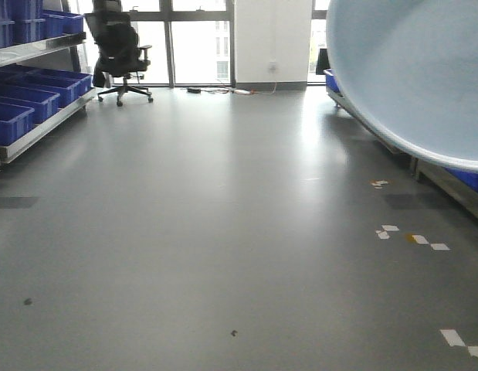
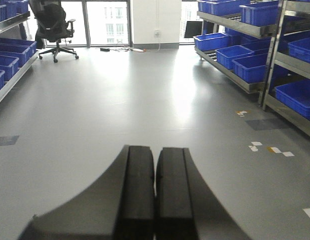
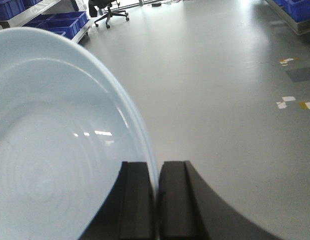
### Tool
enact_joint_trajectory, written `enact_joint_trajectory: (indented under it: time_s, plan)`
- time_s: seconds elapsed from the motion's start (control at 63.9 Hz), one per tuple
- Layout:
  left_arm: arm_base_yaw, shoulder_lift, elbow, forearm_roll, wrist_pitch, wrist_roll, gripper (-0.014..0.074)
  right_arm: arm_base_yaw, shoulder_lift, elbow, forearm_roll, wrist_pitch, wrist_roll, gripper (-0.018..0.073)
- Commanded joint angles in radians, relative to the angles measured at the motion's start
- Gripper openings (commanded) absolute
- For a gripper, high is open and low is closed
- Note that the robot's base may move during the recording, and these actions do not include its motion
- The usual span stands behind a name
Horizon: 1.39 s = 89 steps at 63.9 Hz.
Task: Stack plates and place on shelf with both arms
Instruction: 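Drive the base toward the rack of blue bins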
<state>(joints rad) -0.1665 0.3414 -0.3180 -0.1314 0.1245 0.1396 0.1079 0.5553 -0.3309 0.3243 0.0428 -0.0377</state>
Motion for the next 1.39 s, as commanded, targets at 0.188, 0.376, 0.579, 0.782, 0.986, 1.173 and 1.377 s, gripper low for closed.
enact_joint_trajectory:
  time_s: [0.188, 0.376, 0.579, 0.782, 0.986, 1.173, 1.377]
  plan:
    - [0.0, 0.004, -0.029, -0.009, -0.092, -0.005, 0.0083, -0.005, -0.001, -0.03, 0.008, -0.093, -0.004, 0.005]
    - [0.0, 0.004, -0.029, -0.009, -0.092, -0.005, 0.0083, -0.005, -0.001, -0.03, 0.008, -0.093, -0.004, 0.005]
    - [0.0, 0.004, -0.029, -0.009, -0.092, -0.005, 0.0083, -0.005, -0.001, -0.03, 0.008, -0.093, -0.004, 0.005]
    - [0.0, 0.004, -0.029, -0.009, -0.092, -0.005, 0.0083, -0.005, -0.001, -0.03, 0.008, -0.093, -0.004, 0.005]
    - [0.0, 0.004, -0.029, -0.009, -0.092, -0.005, 0.0083, -0.005, -0.001, -0.03, 0.008, -0.093, -0.004, 0.005]
    - [0.0, 0.004, -0.029, -0.009, -0.092, -0.005, 0.0083, -0.005, -0.001, -0.03, 0.008, -0.093, -0.004, 0.005]
    - [0.0, 0.004, -0.029, -0.009, -0.092, -0.005, 0.0083, -0.005, -0.001, -0.03, 0.008, -0.093, -0.004, 0.005]
